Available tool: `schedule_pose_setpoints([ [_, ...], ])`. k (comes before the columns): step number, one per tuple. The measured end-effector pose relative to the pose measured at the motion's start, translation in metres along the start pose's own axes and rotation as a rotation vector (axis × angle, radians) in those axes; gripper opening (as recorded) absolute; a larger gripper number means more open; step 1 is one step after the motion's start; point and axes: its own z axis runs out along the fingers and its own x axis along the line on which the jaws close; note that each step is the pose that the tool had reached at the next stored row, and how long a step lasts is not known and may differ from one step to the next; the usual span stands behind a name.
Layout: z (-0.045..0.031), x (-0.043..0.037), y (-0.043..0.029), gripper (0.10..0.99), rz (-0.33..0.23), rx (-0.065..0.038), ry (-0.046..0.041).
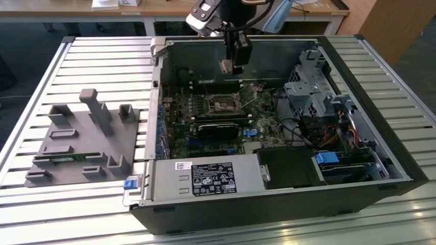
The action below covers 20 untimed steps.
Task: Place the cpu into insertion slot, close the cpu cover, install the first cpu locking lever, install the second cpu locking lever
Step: 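Place the cpu into insertion slot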
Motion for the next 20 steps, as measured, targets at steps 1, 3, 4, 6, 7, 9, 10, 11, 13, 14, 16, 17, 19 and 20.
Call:
schedule_pose_setpoints([
  [1,0.0007,0.0,-0.0001,0.537,0.001,0.0,-0.0024],
  [3,0.0024,0.0,-0.0003,0.537,0.001,0.001,-0.0104],
  [4,0.0032,0.0,-0.0003,0.537,0.001,0.002,-0.0161],
  [6,0.0054,-0.0001,-0.0004,0.537,0.001,0.001,-0.0201],
  [7,0.0067,-0.0001,-0.0005,0.537,0.001,0.001,-0.0202],
  [9,0.008,-0.0001,-0.0007,0.537,0.001,0.001,-0.0204],
  [10,0.0089,-0.0001,-0.0008,0.537,0.001,0.001,-0.0203],
  [11,0.0098,-0.0002,-0.0008,0.537,0.001,0.0,-0.0202],
  [13,0.0118,-0.0002,-0.001,0.537,0.001,0.0,-0.0202],
  [14,0.0126,-0.0002,-0.0011,0.537,0.001,0.0,-0.0202],
  [16,0.014,-0.0002,-0.0012,0.537,0.001,0.0,-0.0202],
  [17,0.0148,-0.0002,-0.0013,0.537,0.001,0.0,-0.0199],
  [19,0.0165,-0.0003,-0.0015,0.537,0.001,0.0,-0.0198],
  [20,0.0174,-0.0003,-0.0015,0.537,0.001,0.0,-0.0198],
])
